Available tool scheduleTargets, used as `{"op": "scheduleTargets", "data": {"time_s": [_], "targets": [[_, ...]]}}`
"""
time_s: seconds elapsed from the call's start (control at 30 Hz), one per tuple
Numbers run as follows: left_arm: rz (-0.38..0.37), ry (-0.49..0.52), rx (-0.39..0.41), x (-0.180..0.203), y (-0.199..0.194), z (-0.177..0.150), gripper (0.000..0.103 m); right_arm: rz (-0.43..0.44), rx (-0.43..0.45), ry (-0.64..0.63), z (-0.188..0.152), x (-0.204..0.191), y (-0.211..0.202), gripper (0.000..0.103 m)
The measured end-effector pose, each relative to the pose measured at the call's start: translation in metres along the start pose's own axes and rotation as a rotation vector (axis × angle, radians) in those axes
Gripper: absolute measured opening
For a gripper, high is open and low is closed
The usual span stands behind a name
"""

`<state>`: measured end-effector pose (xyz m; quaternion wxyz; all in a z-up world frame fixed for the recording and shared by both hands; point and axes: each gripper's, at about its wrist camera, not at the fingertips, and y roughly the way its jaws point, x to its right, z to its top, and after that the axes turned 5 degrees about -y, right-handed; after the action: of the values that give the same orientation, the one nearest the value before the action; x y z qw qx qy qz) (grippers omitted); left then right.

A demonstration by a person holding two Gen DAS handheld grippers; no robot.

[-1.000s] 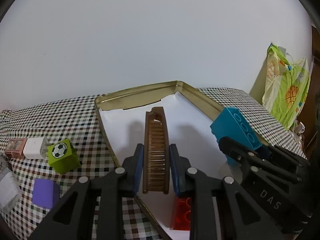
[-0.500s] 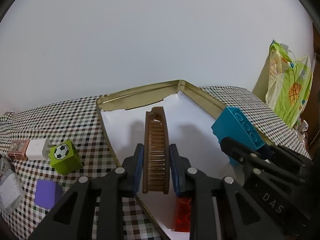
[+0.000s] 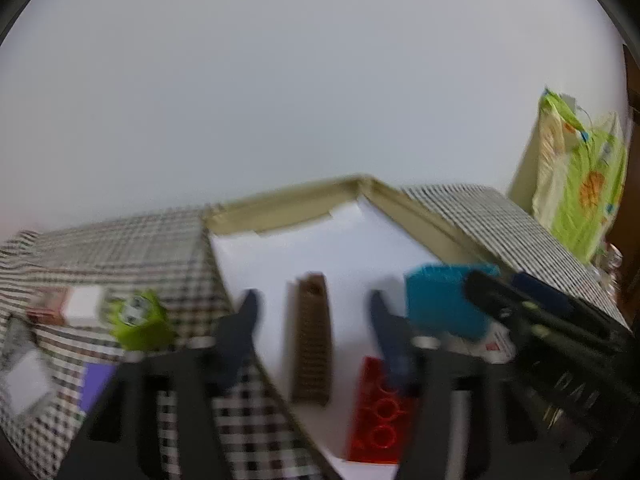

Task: Organize rigid objects
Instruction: 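Carry the teal brick and brown comb over the tin and release them inside, then withdraw both open tools from the tin toward the purple block and clear case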

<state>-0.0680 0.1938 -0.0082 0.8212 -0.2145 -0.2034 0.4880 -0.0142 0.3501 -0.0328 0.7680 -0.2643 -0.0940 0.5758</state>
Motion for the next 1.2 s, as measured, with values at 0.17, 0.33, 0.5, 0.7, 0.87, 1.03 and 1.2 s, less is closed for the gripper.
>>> {"op": "scheduleTargets", "data": {"time_s": [0.17, 0.33, 0.5, 0.7, 0.87, 1.03, 1.2], "targets": [[0.063, -0.120, 0.165, -0.028, -0.026, 0.013, 0.102, -0.055, 0.124, 0.023, 0.001, 0.005, -0.022, 0.072], [0.122, -0.216, 0.152, -0.060, -0.025, 0.015, 0.103, -0.115, 0.251, -0.005, 0.002, -0.002, -0.044, 0.073], [0.236, -0.119, 0.202, -0.060, -0.034, 0.012, 0.102, -0.209, 0.397, -0.029, -0.001, -0.008, -0.069, 0.086], [0.241, -0.094, 0.213, -0.063, -0.035, 0.007, 0.102, -0.327, 0.530, 0.019, -0.010, -0.007, -0.098, 0.086], [0.249, -0.103, 0.207, -0.070, -0.034, 0.006, 0.102, -0.327, 0.501, 0.070, -0.011, -0.004, -0.101, 0.086], [0.259, -0.068, 0.221, -0.063, -0.042, -0.001, 0.102, -0.263, 0.463, 0.048, -0.012, -0.016, -0.099, 0.086], [0.227, -0.067, 0.210, -0.070, -0.048, -0.005, 0.102, -0.281, 0.424, 0.021, -0.011, -0.027, -0.097, 0.086]]}}
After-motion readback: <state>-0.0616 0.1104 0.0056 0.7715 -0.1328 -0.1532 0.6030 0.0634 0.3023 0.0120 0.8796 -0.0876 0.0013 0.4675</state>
